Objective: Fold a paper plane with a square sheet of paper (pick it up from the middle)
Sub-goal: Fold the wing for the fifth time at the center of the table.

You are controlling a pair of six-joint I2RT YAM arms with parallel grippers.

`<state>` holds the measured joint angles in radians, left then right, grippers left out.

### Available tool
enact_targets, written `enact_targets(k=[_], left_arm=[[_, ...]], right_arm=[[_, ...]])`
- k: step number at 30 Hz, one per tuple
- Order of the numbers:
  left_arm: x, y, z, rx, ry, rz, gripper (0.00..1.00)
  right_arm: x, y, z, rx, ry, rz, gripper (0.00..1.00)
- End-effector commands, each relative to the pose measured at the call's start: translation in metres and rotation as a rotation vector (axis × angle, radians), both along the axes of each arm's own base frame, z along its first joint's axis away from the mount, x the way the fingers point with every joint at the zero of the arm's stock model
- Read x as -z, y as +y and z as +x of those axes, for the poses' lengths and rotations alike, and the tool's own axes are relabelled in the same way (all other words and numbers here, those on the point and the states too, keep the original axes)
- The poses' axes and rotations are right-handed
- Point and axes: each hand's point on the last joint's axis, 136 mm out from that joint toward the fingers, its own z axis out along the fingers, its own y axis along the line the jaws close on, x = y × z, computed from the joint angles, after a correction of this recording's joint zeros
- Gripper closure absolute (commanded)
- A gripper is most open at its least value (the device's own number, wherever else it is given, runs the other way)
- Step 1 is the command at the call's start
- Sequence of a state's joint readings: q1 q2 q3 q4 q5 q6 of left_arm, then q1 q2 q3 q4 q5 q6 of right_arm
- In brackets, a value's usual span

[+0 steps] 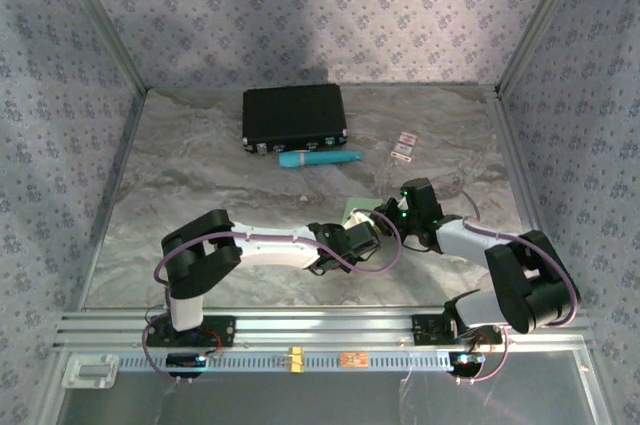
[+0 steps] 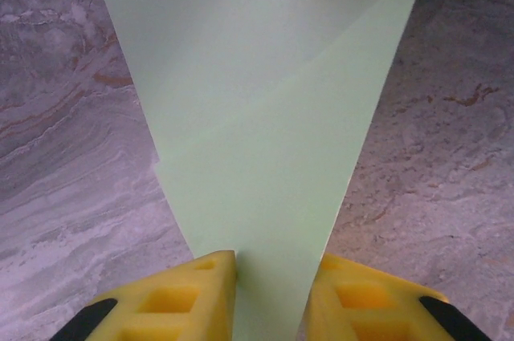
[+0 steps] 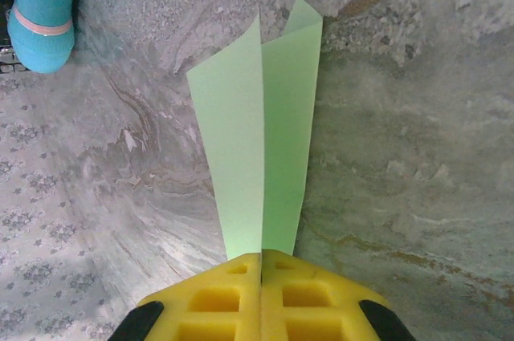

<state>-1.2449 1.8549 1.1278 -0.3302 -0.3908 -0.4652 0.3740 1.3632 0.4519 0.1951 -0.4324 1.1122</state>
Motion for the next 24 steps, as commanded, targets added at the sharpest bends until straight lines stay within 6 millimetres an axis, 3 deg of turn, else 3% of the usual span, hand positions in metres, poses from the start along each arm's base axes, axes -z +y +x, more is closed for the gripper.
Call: enact_targets(k=[1, 24], left_arm=[[-0.006, -0.002, 0.002, -0.018, -0.017, -0.001, 0.74], [-0.017, -0.007, 0.001, -0.038, -0.019, -0.063, 0.68]], right_arm=[[-0.008, 0.001, 0.003, 0.015, -0.011, 0.007, 0.94], [-0.003, -0.002, 0.002, 0.025, -0.006, -0.002, 0.94]])
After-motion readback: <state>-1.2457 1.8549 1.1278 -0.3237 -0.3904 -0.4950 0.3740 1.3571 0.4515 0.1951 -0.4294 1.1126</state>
